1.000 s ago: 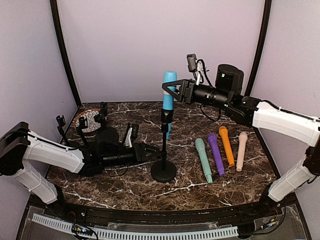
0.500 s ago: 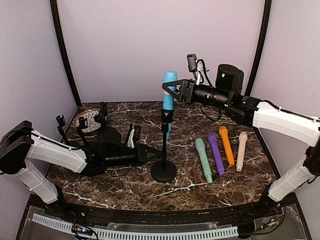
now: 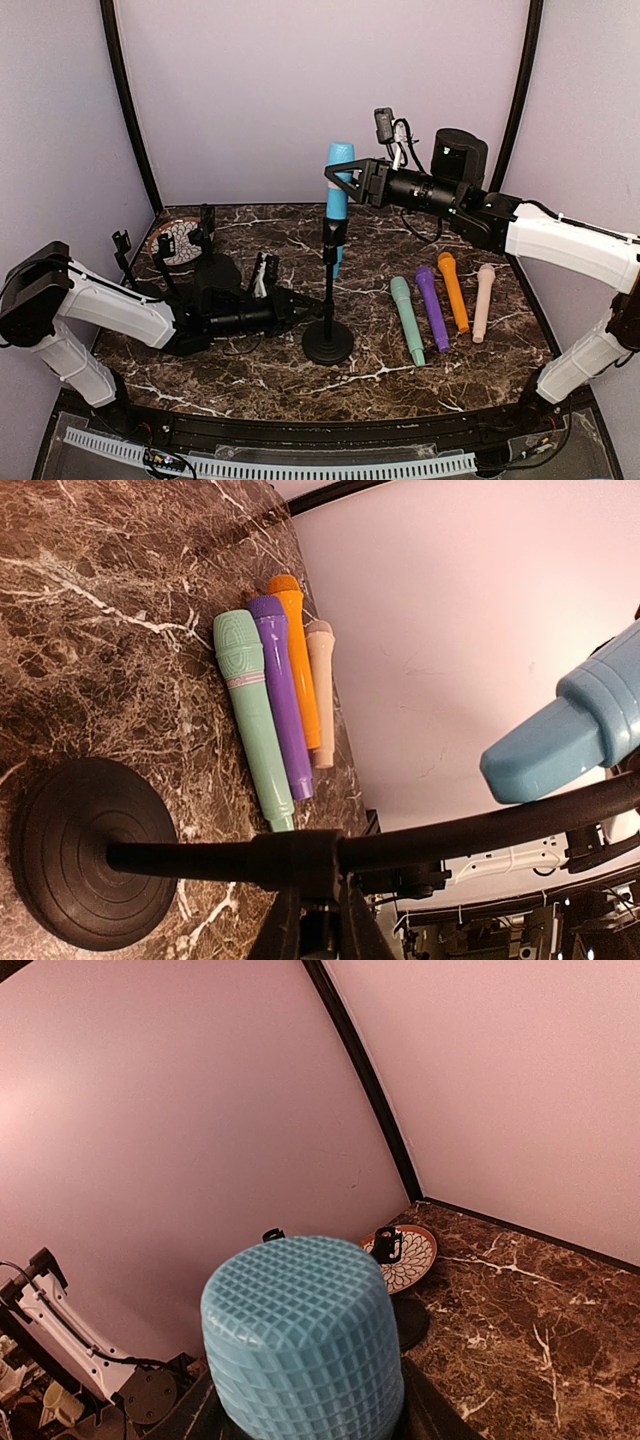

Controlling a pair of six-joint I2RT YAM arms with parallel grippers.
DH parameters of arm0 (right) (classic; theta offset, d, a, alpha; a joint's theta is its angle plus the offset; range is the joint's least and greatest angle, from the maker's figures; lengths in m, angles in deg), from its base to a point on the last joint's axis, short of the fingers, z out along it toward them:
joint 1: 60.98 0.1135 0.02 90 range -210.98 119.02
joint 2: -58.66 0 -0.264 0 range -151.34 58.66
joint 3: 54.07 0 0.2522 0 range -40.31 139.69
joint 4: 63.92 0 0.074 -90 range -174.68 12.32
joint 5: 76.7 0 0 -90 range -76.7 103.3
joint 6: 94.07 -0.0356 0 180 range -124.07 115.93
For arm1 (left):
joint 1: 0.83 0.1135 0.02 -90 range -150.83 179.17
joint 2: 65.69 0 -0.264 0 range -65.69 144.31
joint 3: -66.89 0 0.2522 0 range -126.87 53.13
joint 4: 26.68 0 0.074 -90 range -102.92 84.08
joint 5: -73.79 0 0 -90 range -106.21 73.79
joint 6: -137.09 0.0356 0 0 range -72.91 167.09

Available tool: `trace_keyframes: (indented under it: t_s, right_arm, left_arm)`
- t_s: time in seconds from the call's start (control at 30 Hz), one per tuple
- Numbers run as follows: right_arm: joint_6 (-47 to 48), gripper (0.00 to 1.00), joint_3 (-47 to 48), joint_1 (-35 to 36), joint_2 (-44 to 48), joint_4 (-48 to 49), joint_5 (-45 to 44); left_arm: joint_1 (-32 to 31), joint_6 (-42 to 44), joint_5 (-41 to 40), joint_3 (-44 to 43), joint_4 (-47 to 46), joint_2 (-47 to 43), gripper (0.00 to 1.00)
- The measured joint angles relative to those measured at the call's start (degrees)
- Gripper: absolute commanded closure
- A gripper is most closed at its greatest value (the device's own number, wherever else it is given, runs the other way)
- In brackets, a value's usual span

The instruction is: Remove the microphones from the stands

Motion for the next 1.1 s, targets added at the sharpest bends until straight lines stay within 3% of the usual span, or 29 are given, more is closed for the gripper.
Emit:
trace_keyframes:
  t_s: [0.17, 0.3, 0.5, 0.63, 0.8, 1.1]
  right_arm:
    - [0.0, 0.51, 0.0, 0.0, 0.0, -0.1, -0.2]
    - [0.0, 0.50, -0.2, 0.1, 0.3, -0.3, -0.4]
    - [0.0, 0.51, -0.4, 0.2, 0.9, -0.8, -0.9]
    - [0.0, 0.51, -0.8, 0.2, 1.5, -1.2, -1.4]
    - [0.0, 0.49, -0.9, 0.2, 1.5, -1.1, -1.5]
    - [-0.2, 0.20, -1.6, 0.2, 2.0, -1.7, -2.3]
  left_arm:
    - [0.0, -2.8, 0.0, 1.4, -4.2, 1.1, 0.95]
    - [0.0, -3.9, 0.0, 2.1, -6.6, 1.8, 0.88]
    - [0.0, -0.8, -1.4, 1.9, -2.0, -0.2, 0.51]
    - [0.0, 5.6, -5.4, 0.2, 10.2, -6.1, 0.38]
    - [0.0, 15.5, -10.9, -2.6, 22.2, -15.5, 0.33]
    - [0.0, 38.7, -11.3, -4.9, 32.6, -20.7, 0.32]
